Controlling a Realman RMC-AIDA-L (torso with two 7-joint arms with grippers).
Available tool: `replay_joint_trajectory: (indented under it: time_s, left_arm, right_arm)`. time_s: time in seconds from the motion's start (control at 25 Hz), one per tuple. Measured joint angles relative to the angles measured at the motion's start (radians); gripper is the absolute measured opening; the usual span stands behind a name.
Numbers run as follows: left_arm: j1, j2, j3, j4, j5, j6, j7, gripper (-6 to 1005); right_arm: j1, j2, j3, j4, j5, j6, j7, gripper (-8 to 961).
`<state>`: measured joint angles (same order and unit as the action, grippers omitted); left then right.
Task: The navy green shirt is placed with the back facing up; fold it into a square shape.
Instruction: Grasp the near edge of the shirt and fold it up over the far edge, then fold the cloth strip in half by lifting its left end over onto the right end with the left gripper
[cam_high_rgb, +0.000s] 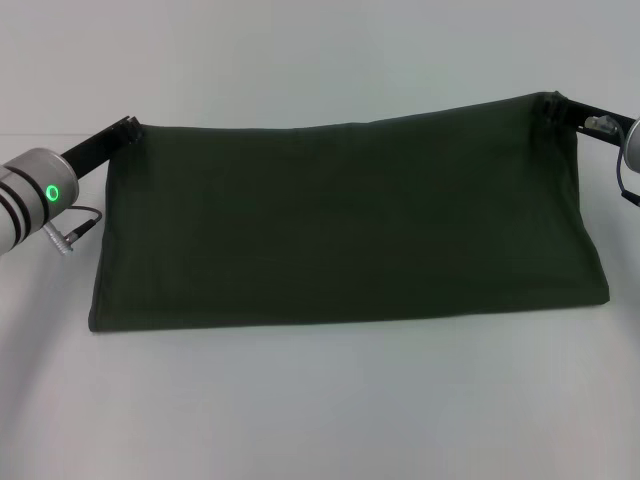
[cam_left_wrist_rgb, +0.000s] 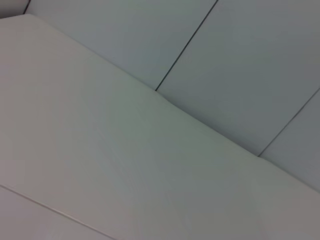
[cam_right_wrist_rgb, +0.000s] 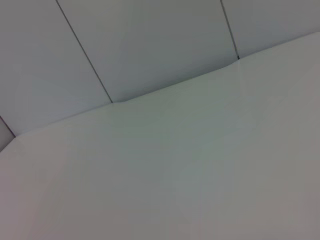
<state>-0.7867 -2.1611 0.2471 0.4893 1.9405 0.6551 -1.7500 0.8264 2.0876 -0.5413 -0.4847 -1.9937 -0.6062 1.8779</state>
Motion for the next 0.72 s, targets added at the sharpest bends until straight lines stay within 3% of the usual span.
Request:
replay_joint_trajectory:
  time_s: [0.36, 0.72]
  left_arm:
    - [-0.009, -0.002, 0.017, -0.040, -0.095, -0.057, 0.003, 31]
    - [-0.006, -0.002, 0.017, -0.072, -0.226, -0.082, 0.097, 155]
  right_arm:
    - [-0.017, 0.000, -0.005, 0.005, 0.054, 0.042, -0.036, 47]
    - [-0.037, 0.000, -0.008, 0.016, 0.158, 0.034, -0.137, 377]
